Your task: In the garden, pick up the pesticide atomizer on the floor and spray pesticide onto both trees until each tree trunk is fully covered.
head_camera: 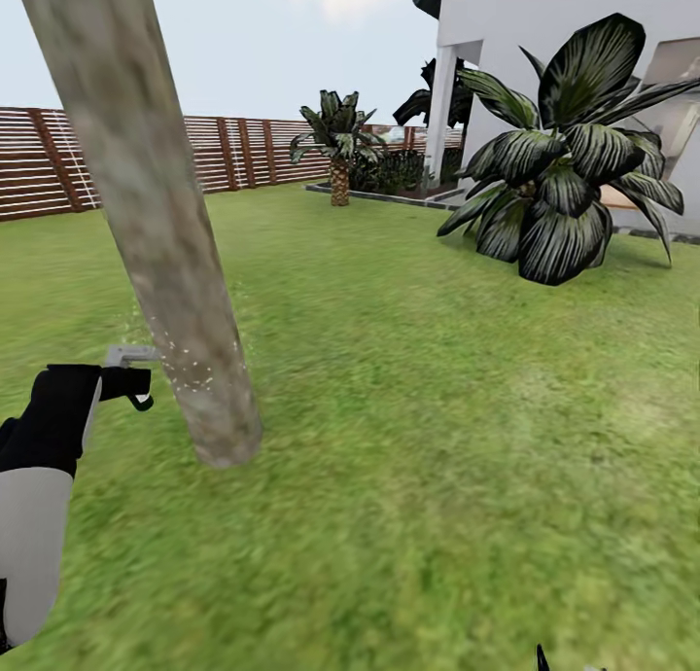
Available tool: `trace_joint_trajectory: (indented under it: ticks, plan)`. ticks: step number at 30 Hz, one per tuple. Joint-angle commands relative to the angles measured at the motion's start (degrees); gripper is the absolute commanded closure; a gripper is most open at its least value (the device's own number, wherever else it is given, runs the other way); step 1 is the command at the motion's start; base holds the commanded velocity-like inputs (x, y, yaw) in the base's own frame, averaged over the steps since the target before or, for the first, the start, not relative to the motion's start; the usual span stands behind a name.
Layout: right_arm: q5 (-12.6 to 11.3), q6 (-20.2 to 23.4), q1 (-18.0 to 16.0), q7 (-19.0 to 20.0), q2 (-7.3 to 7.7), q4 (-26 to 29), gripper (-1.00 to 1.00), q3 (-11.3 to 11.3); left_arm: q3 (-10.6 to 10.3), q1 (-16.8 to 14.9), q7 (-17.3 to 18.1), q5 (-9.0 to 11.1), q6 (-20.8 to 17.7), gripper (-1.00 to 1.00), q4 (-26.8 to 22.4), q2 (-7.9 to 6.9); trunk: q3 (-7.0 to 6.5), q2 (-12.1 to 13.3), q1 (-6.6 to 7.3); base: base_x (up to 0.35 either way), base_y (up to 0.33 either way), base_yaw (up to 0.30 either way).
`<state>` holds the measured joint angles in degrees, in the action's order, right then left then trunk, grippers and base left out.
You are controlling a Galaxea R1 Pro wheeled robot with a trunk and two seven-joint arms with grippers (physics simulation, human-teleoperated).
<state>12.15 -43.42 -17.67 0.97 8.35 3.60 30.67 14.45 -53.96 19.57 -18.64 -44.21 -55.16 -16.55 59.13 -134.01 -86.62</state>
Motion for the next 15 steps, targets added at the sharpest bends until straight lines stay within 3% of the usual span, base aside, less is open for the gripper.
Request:
trace_joint_trajectory:
  ticks: [1,5,12,15]
  plan:
    - [0.0,0.0,0.0,0.0,0.0,0.0,-1.0,0.0,0.0,0.0,0.0,0.0,0.0,1.0,0.0,0.02,0.0,0.0,0.0,0.019,-0.268,0.0]
    - [0.0,0.0,0.0,0.0,-0.03,0.0,-1.0,0.0,0.1,0.1,-0.1,0.0,0.0,1.0,0.1,0.02,0.0,0.0,0.0,0.004,-0.272,0.045]
    - [0.0,0.0,0.0,0.0,-0.06,0.0,-1.0,0.0,0.1,0.1,-0.1,-0.2,0.0,1.0,0.1,0.02,0.0,0.0,0.0,0.0,-0.273,0.25]
    - [0.0,0.0,0.0,0.0,-0.05,0.0,-1.0,0.0,0.1,0.1,-0.1,-0.2,0.0,1.0,0.1,0.02,0.0,0.0,0.0,0.048,-0.273,0.091]
